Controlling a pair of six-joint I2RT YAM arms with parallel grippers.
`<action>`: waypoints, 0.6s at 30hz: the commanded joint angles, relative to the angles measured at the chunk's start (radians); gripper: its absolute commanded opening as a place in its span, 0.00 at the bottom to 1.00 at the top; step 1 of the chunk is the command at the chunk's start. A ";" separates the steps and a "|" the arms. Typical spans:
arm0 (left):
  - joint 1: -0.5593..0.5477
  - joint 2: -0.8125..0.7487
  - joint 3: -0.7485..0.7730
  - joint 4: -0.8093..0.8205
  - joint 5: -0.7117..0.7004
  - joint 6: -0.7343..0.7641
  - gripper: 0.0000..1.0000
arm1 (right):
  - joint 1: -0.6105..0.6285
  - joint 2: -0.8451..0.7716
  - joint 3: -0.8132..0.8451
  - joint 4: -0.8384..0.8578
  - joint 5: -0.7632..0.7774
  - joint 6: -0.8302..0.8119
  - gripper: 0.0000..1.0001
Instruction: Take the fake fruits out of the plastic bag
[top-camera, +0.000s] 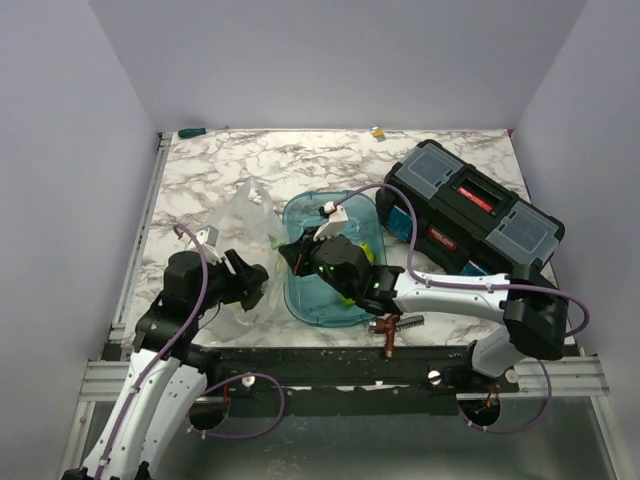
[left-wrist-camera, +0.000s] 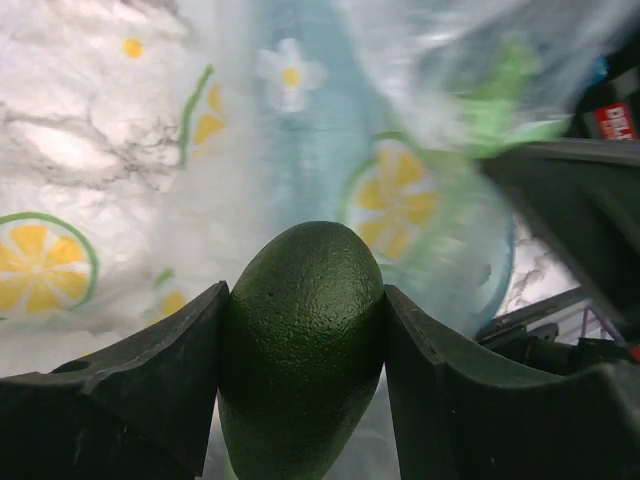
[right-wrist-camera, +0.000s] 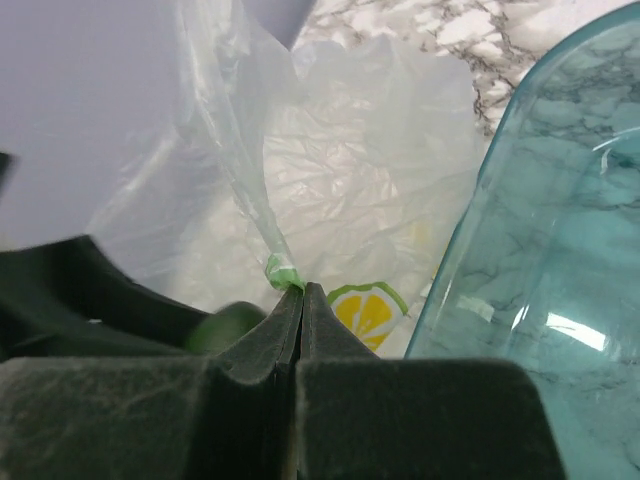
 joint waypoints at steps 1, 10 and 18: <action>0.004 -0.101 0.126 -0.093 -0.052 0.020 0.09 | -0.003 0.069 0.043 -0.007 -0.064 -0.008 0.01; 0.004 -0.059 0.375 -0.106 -0.070 0.061 0.07 | -0.003 0.237 0.149 0.024 -0.238 0.017 0.01; 0.004 -0.040 0.474 -0.095 0.014 0.073 0.04 | -0.025 0.399 0.353 -0.004 -0.354 0.020 0.01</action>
